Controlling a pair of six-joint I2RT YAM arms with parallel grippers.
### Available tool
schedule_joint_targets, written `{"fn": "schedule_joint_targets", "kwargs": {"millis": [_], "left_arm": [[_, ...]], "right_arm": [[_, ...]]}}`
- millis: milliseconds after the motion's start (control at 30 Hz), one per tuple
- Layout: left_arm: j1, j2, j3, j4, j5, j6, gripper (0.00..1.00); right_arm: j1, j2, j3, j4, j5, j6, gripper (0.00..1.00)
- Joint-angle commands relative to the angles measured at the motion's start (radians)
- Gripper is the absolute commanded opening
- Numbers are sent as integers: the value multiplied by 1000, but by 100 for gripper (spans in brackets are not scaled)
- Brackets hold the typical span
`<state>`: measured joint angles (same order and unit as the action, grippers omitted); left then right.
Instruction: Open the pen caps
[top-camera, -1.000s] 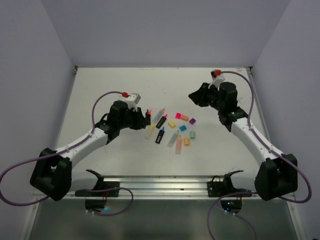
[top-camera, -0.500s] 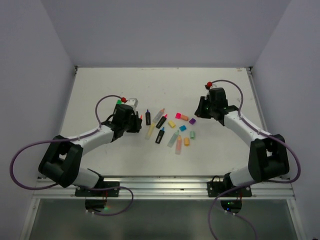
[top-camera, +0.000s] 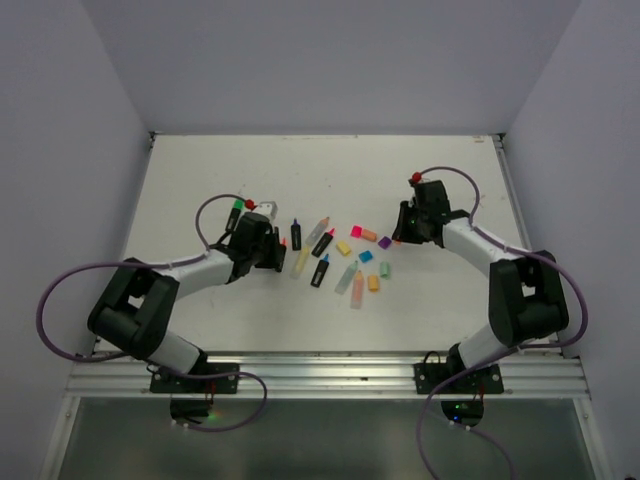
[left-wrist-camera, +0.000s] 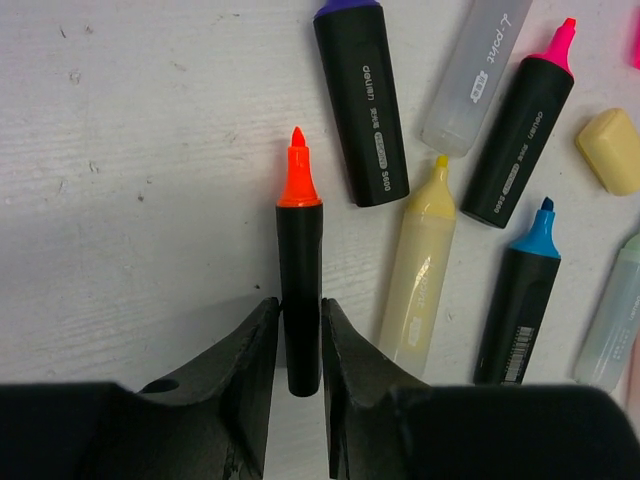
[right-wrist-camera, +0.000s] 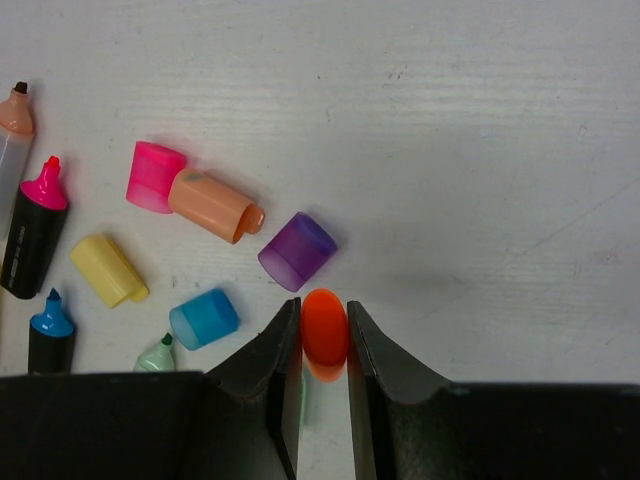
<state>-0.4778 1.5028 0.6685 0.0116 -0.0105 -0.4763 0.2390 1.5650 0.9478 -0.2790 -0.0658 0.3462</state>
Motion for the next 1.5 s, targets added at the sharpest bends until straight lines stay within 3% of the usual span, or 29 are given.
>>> {"fn": "schedule_joint_targets", "kwargs": {"millis": [0,233,500,567,800,900,1133,1300,1467], "left_arm": [[8,17,-7,68,-29,-13,28],[8,34,3,74,-37,-21,34],[8,-50,35,-10,-135,4,64],[8,-70,48,-64,-164,16,79],[8,-153,131,-206,-321,42,99],[8,-162,160,-248,-354,42,100],[25,-118,226,-320,-416,45,100],[73,-21,330,-378,-436,70,100],[177,106,428,-420,-370,103,93]], "right_arm": [[-7,6,-4,14,9,-15,0],[-10,12,-17,24,17,-12,0],[-17,46,-20,26,1,-1,0],[-17,52,-17,26,-3,5,1],[-17,89,-14,32,-16,13,31],[-18,99,-17,34,-11,14,45],[-17,78,-18,18,33,10,57],[-17,-43,0,-41,66,-3,79],[-17,-166,22,-86,93,-10,92]]}}
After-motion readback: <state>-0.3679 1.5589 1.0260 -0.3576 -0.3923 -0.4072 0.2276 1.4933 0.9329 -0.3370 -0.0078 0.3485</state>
